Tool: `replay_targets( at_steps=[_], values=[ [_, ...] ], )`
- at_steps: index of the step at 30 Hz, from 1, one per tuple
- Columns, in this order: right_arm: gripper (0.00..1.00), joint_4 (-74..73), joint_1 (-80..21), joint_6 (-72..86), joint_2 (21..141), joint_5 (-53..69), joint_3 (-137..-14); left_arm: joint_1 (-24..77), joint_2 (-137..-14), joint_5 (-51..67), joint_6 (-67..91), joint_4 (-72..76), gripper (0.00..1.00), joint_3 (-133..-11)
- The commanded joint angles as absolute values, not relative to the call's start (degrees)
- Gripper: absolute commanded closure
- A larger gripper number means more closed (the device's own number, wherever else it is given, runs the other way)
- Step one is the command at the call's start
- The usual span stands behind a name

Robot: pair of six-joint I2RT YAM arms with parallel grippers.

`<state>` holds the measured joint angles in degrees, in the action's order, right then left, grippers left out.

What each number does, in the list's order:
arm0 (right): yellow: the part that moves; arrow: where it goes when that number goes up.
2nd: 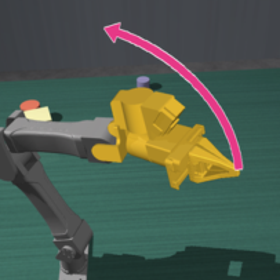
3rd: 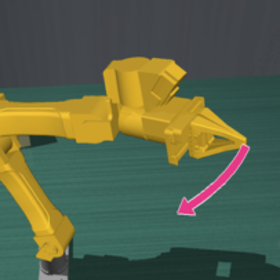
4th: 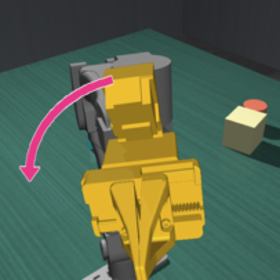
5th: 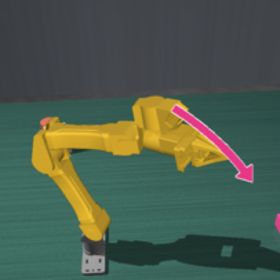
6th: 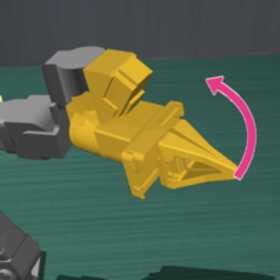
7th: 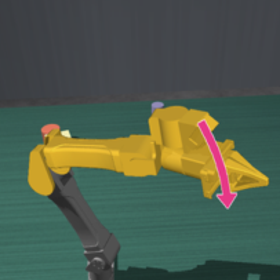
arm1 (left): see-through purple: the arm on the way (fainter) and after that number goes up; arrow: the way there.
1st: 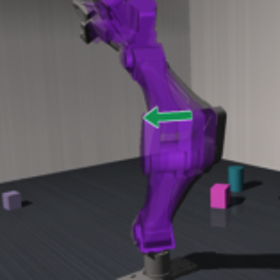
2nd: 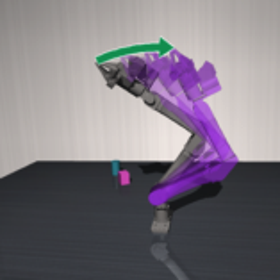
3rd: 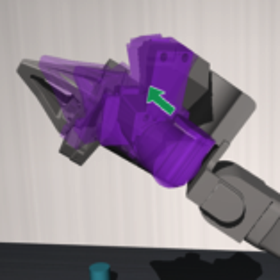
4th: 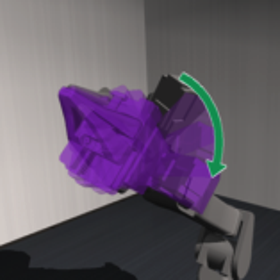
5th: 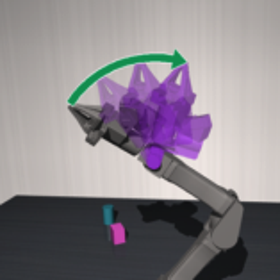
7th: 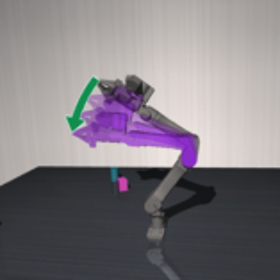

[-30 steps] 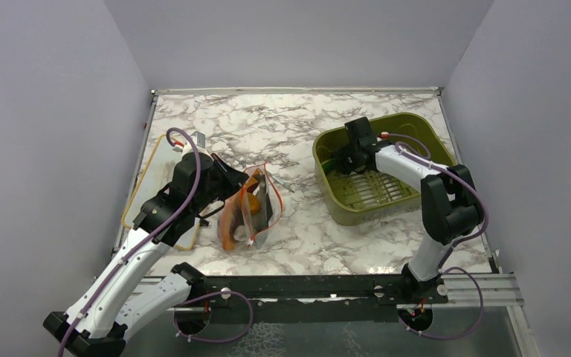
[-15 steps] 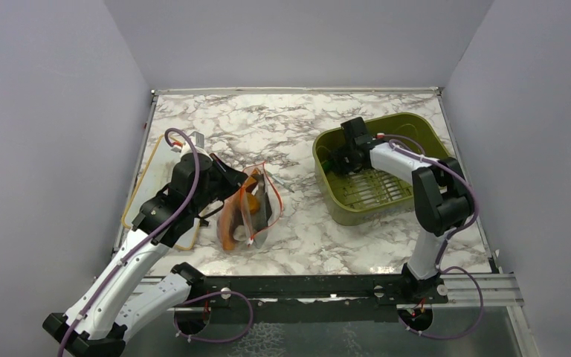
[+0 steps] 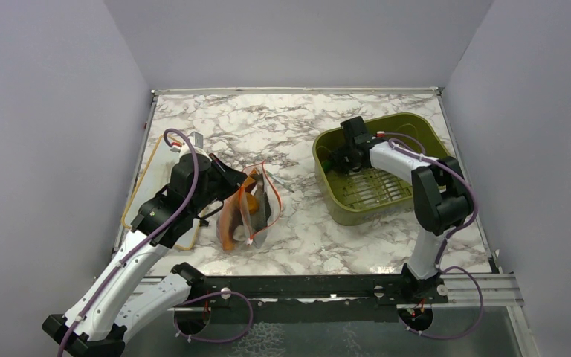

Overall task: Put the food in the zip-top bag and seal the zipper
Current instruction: Pick up the fake vegetable from the bin.

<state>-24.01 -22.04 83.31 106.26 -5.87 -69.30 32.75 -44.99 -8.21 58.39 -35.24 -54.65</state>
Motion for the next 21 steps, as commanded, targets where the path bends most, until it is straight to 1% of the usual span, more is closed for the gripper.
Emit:
replay_targets(
  at_steps=[1, 7, 14, 19, 21],
  values=[
    [0.75, -28.28, -21.56, 81.72, 104.58, -9.44, -69.92, 32.91, -44.44, -9.33, 58.52, -34.65, 1.00, -55.83],
    [0.80, -31.97, -21.53, 79.22, 102.44, -9.06, -69.08, 32.85, -44.50, -9.85, 58.97, -34.67, 1.00, -55.68],
    [0.81, -38.23, -21.51, 73.09, 101.03, -12.78, -70.95, 32.86, -43.82, -10.16, 59.25, -34.67, 1.00, -55.01],
    [0.82, -36.07, -21.49, 69.17, 96.80, -15.64, -69.57, 32.82, -43.20, -10.46, 58.34, -34.68, 1.00, -54.58],
    [0.83, -37.87, -21.53, 68.56, 95.68, -17.05, -70.19, 32.84, -43.17, -10.25, 57.80, -34.64, 1.00, -54.74]
  ],
)
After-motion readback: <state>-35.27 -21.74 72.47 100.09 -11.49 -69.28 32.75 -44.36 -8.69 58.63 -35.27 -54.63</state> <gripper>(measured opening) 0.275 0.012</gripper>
